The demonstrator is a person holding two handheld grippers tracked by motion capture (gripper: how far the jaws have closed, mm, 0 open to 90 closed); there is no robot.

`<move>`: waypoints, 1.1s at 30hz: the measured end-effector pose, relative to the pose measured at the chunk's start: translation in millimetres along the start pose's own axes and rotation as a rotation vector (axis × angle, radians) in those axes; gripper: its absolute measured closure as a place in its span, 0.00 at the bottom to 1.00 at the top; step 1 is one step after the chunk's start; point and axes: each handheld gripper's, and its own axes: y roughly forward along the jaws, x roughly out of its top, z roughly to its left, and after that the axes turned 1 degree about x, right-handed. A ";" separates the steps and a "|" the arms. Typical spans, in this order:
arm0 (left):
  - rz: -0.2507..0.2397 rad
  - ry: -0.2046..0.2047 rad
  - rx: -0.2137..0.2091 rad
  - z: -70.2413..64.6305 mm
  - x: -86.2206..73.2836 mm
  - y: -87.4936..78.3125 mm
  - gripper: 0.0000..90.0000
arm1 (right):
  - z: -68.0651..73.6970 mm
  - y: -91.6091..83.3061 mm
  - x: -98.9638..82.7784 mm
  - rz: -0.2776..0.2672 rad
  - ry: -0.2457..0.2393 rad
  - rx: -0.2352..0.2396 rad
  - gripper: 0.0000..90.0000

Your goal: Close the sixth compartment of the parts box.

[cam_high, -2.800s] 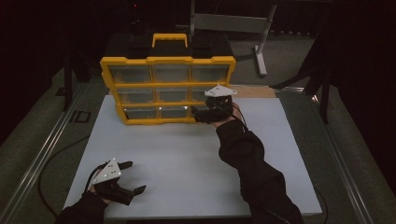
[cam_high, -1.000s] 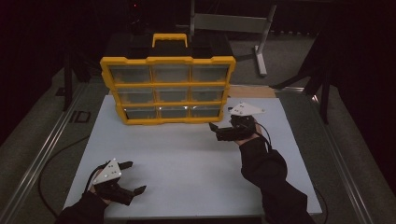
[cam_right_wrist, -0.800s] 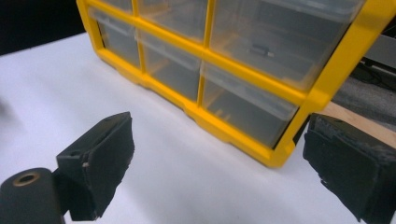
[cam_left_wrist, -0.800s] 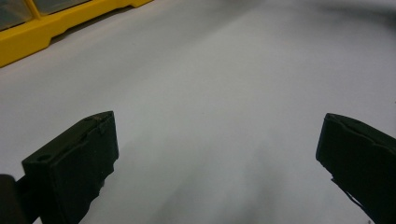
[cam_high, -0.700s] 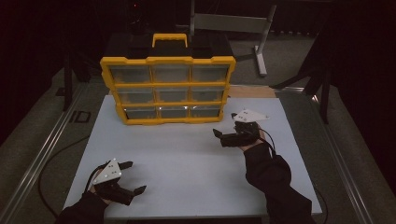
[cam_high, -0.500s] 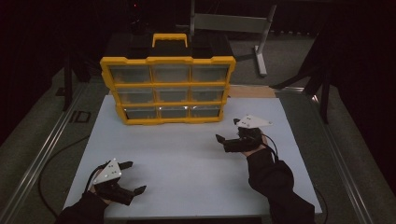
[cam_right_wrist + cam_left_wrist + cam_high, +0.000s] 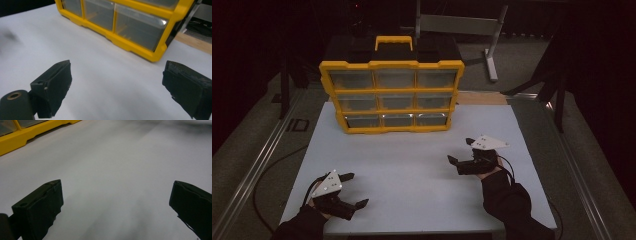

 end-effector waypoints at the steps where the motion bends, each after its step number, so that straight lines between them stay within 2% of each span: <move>1: 0.001 0.000 -0.001 0.2 0.0 0.0 0.00 | -0.3 -0.7 -3.2 0.004 0.003 0.003 0.10; 7: 0.000 0.002 -0.001 -0.1 0.1 0.1 0.00 | -1.1 -6.0 -21.7 0.016 0.016 -0.002 0.10; 11: 0.001 0.002 0.000 -0.1 0.2 0.1 0.00 | -1.3 -12.7 -35.6 0.028 0.004 -0.013 0.10; 19: 0.001 0.005 -0.005 -0.3 0.3 0.2 0.00 | -2.4 -23.9 -56.1 0.042 -0.003 -0.007 0.10; 26: 0.003 0.004 -0.007 -0.5 0.3 0.3 0.00 | -2.1 -32.2 -69.0 0.037 0.005 -0.008 0.10; 29: 0.003 0.005 -0.008 -0.4 0.4 0.4 0.00 | -1.6 -36.6 -74.6 0.032 -0.004 -0.019 0.10; 33: 0.003 0.006 -0.007 -0.6 0.5 0.3 0.00 | -0.9 -39.1 -82.8 0.037 0.008 -0.028 0.10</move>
